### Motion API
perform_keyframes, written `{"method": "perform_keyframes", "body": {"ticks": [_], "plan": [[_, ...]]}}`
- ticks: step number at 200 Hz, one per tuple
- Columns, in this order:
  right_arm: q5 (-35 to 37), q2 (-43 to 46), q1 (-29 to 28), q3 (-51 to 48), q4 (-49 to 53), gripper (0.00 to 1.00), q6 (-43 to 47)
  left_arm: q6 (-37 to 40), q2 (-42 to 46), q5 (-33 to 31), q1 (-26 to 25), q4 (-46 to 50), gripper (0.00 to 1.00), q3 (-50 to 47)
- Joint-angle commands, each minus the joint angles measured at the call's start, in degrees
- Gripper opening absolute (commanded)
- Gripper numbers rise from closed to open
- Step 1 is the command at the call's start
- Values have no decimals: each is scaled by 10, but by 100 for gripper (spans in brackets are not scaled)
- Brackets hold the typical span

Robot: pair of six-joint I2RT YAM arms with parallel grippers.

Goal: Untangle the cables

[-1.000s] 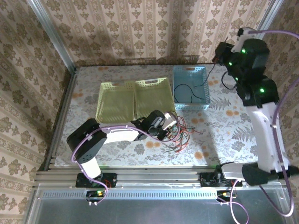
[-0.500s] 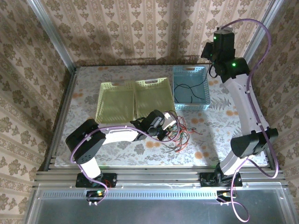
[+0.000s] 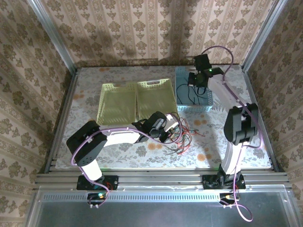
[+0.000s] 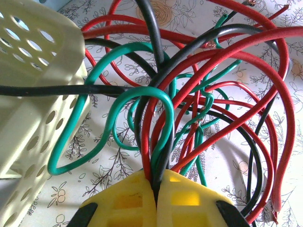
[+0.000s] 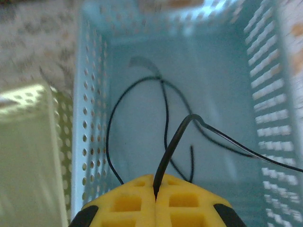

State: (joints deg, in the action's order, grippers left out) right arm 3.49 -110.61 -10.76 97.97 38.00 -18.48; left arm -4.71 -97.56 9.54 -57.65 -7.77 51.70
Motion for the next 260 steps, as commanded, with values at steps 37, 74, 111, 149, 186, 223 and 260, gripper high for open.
{"method": "perform_keyframes", "body": {"ticks": [37, 74, 111, 149, 186, 223, 260], "plan": [[-20, -26, 1, -30, -5, 32, -14, 6, 24, -1, 1, -11, 0, -7], [5, 79, 1, -100, -55, 54, -30, 5, 26, -3, 1, -13, 0, -10], [5, 240, -5, -218, -53, 56, -54, 5, 24, 1, 2, -14, 0, -7], [-109, 368, -10, -360, 10, 59, -67, 7, 20, 9, 3, -15, 0, -5], [-151, 412, -10, -489, -5, 59, -113, 7, 18, 11, 3, -11, 0, -2], [-186, 400, -10, -534, -62, 59, -159, 6, 15, 13, 4, -8, 0, 1], [-154, 392, -10, -544, -56, 57, -160, 6, 14, 11, 4, -6, 0, 3]]}}
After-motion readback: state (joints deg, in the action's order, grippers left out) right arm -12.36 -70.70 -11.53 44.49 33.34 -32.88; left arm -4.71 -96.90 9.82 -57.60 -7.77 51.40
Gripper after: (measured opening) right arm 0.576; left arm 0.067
